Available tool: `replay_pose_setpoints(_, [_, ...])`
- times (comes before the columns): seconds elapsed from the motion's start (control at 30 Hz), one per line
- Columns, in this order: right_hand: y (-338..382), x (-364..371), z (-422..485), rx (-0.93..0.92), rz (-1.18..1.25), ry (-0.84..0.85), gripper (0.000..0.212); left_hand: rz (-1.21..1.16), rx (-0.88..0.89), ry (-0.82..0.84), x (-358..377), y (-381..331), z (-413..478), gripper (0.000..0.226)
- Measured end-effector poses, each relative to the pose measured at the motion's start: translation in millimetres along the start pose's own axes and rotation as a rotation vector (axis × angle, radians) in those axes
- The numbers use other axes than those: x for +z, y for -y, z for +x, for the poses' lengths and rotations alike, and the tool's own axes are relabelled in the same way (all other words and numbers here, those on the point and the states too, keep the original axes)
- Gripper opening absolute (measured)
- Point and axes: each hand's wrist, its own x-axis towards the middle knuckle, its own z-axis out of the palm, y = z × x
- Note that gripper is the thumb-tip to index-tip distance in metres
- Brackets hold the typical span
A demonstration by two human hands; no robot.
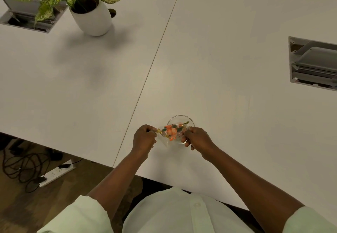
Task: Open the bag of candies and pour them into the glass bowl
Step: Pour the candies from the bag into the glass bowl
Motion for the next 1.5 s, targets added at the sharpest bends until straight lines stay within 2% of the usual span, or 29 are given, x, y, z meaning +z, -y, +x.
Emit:
replay_pose_setpoints(0.7, [0.0, 0.3, -0.7, -0.031, -0.046, 0.0, 0.024, 0.01, 0.011, -0.019, -0.9, 2.5, -3.0, 0.017])
replay_pose_setpoints(0.93, [0.9, 0.8, -2.2, -0.025, -0.05, 0.0, 0.025, 0.078, 0.045, 0.014, -6.4, -0.1, -1.5, 0.016])
replay_pose_setpoints(1.5, [-1.8, 2.0, -2.6, -0.017, -0.056, 0.02, 0.023, 0.043, 0.037, -0.018, -8.2, 1.1, -4.8, 0.016])
